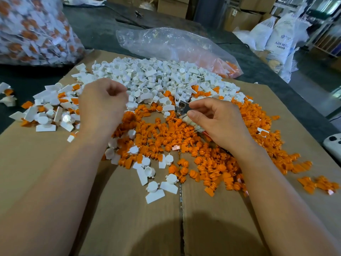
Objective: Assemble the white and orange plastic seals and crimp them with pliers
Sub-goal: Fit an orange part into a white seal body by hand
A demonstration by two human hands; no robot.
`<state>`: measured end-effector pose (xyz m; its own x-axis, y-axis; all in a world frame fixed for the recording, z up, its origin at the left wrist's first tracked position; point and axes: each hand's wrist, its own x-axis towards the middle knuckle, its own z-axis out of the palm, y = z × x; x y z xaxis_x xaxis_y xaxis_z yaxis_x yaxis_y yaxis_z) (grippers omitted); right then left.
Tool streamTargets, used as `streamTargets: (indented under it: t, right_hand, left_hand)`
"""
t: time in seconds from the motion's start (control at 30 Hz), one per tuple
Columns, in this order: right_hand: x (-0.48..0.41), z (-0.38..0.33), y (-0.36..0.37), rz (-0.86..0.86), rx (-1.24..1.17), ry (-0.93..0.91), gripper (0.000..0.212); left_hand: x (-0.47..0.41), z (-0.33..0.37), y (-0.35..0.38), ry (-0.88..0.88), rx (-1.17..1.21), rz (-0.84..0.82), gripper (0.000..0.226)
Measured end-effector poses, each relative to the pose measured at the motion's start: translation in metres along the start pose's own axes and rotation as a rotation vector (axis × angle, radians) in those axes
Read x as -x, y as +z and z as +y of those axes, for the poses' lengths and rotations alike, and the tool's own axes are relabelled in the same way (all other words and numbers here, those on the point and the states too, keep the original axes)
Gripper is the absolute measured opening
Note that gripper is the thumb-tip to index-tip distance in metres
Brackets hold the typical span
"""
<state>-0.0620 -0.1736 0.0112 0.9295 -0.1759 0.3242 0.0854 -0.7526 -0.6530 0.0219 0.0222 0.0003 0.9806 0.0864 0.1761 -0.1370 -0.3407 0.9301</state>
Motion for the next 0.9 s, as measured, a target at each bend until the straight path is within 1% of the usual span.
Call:
streamTargets:
  t: [0.03, 0.07, 0.13, 0.2, 0.3, 0.47, 0.57, 0.63, 0.67, 0.73, 0.8, 0.83, 0.9]
  right_hand:
    - [0.000, 0.000, 0.000, 0.001, 0.006, 0.000, 0.024]
    - [0.000, 0.000, 0.000, 0.001, 0.013, -0.001, 0.024]
    - [0.000, 0.000, 0.000, -0.001, 0.033, -0.003, 0.024]
    - [0.000, -0.001, 0.000, -0.003, 0.055, -0.002, 0.023]
    - [0.001, -0.002, 0.000, -0.009, 0.086, 0.001, 0.023]
    - [0.001, -0.002, 0.000, -0.023, 0.099, 0.000, 0.021]
    - [0.001, -0.002, 0.001, -0.046, 0.098, 0.002, 0.019]
    - [0.001, -0.003, 0.000, -0.072, 0.102, -0.007, 0.015]
    - [0.002, -0.003, 0.000, -0.102, 0.104, -0.015, 0.012]
    - [0.003, -0.007, -0.001, -0.197, 0.097, -0.036, 0.005]
    - [0.004, -0.009, 0.000, -0.269, 0.111, -0.081, 0.015]
    - [0.005, -0.010, 0.000, -0.295, 0.126, -0.098, 0.014]
    - [0.006, -0.013, 0.002, -0.346, 0.170, -0.128, 0.008]
  left_hand:
    - [0.002, -0.003, 0.003, 0.099, -0.241, 0.015, 0.016]
    - [0.001, -0.007, 0.005, 0.157, -0.402, 0.026, 0.023]
    - [-0.002, -0.010, 0.007, 0.181, -0.549, 0.024, 0.031]
    - [-0.007, -0.011, 0.007, 0.194, -0.655, 0.021, 0.035]
    - [-0.010, -0.014, 0.007, 0.228, -0.773, 0.017, 0.033]
    - [-0.011, -0.016, 0.007, 0.253, -0.823, 0.033, 0.023]
    - [-0.012, -0.016, 0.008, 0.268, -0.855, 0.028, 0.021]
    - [-0.012, -0.016, 0.008, 0.277, -0.834, 0.042, 0.021]
    - [-0.012, -0.015, 0.008, 0.288, -0.781, 0.059, 0.020]
    - [-0.011, -0.011, 0.007, 0.313, -0.556, 0.070, 0.021]
    - [-0.004, -0.004, 0.008, 0.298, -0.296, 0.005, 0.025]
    - [0.001, 0.000, 0.009, 0.293, -0.210, -0.039, 0.026]
    - [0.009, 0.005, 0.012, 0.284, -0.114, -0.104, 0.030]
